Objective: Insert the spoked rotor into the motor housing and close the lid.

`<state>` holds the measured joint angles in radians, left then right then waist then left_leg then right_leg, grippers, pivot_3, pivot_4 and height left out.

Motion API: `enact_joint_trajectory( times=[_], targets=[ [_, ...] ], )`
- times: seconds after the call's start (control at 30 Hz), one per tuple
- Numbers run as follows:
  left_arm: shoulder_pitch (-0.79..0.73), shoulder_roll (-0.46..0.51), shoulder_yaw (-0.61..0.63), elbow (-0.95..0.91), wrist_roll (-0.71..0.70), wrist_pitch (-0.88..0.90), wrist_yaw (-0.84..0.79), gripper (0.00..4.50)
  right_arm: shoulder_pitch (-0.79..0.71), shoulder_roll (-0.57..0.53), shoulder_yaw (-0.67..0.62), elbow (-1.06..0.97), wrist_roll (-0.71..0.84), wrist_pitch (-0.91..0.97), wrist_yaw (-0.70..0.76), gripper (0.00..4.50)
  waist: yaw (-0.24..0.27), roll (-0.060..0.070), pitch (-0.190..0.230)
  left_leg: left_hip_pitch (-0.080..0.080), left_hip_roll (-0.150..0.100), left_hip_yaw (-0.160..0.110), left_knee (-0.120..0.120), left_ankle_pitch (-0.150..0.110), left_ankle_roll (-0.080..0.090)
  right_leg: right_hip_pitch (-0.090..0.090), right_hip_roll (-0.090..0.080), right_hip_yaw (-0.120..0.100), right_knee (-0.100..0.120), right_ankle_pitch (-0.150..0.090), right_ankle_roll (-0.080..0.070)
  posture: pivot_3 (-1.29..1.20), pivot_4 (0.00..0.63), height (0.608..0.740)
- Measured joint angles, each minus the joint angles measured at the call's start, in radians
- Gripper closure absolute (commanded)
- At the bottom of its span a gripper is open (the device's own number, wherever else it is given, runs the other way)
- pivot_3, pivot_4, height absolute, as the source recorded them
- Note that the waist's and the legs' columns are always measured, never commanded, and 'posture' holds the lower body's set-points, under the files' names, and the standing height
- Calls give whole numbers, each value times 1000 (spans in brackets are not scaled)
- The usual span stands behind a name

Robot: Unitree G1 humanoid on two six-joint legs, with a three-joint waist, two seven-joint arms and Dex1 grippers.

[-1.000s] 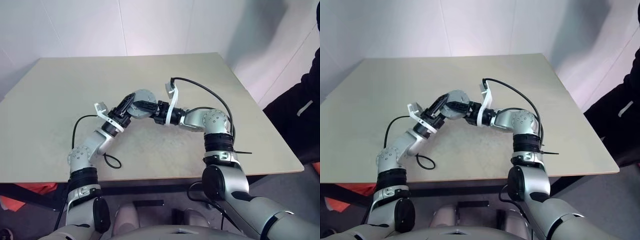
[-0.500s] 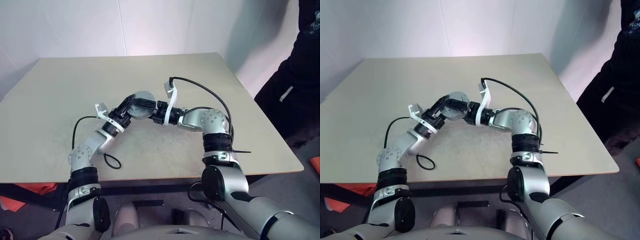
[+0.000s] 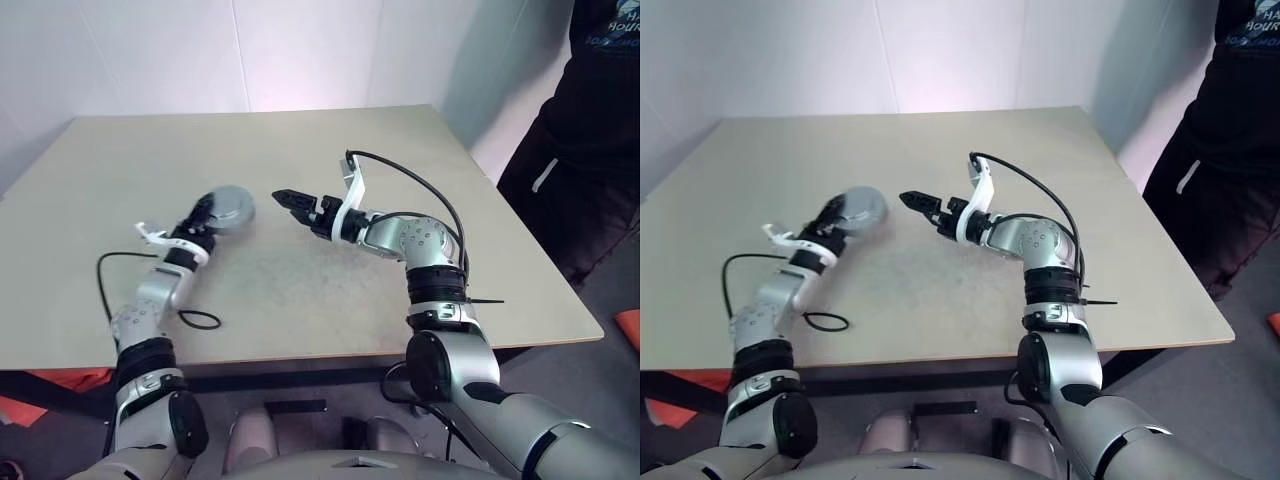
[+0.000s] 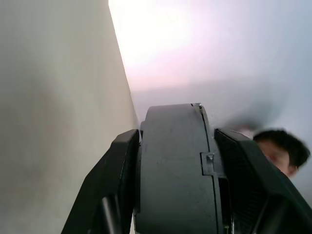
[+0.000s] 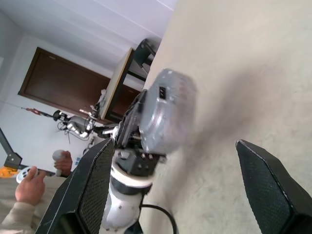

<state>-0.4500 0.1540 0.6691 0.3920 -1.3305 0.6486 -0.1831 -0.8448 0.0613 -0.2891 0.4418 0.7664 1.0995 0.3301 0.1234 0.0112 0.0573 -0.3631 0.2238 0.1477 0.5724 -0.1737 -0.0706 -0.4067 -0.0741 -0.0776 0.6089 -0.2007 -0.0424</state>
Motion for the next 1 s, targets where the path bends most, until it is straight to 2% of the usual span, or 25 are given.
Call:
enact_joint_trajectory(
  times=[0.33,0.5,0.57,0.63,0.73,0.87,1.0],
  targets=[
    [-33,81,115,221,148,-259,26,2376,0,5,9,18,-3,-6,2,15,2,-8,0,1,0,-1,1,0,0,2,0,0,0,0,1,0,0,740],
    [-57,110,124,300,204,-311,37,2376,0,11,10,20,-3,-9,1,15,2,-10,0,3,0,-1,1,0,0,2,0,0,1,0,1,0,0,740],
    [-60,121,126,313,217,-318,33,1661,0,10,8,25,-4,-9,1,0,-2,-10,0,6,0,-1,1,0,0,4,0,0,2,0,1,0,0,740],
    [-62,129,125,317,226,-326,20,1134,0,7,7,36,-5,-9,0,0,-3,-10,0,9,0,0,1,0,0,5,0,1,2,-2,-1,0,0,740],
    [-73,163,128,340,253,-357,19,35,-1,7,8,47,-5,-8,0,0,-8,-10,0,14,0,0,0,1,-2,8,0,2,3,-5,2,0,0,740],
    [-85,252,184,409,281,-433,39,9,-4,-3,9,81,-13,-1,1,0,-25,-10,0,15,0,0,0,2,-3,8,0,2,4,-5,2,0,0,740],
    [-96,354,234,477,307,-491,32,9,-5,-28,11,114,-31,-11,9,0,-18,-11,0,14,0,0,0,2,-3,8,0,2,4,-5,2,0,0,740]
  ],
)
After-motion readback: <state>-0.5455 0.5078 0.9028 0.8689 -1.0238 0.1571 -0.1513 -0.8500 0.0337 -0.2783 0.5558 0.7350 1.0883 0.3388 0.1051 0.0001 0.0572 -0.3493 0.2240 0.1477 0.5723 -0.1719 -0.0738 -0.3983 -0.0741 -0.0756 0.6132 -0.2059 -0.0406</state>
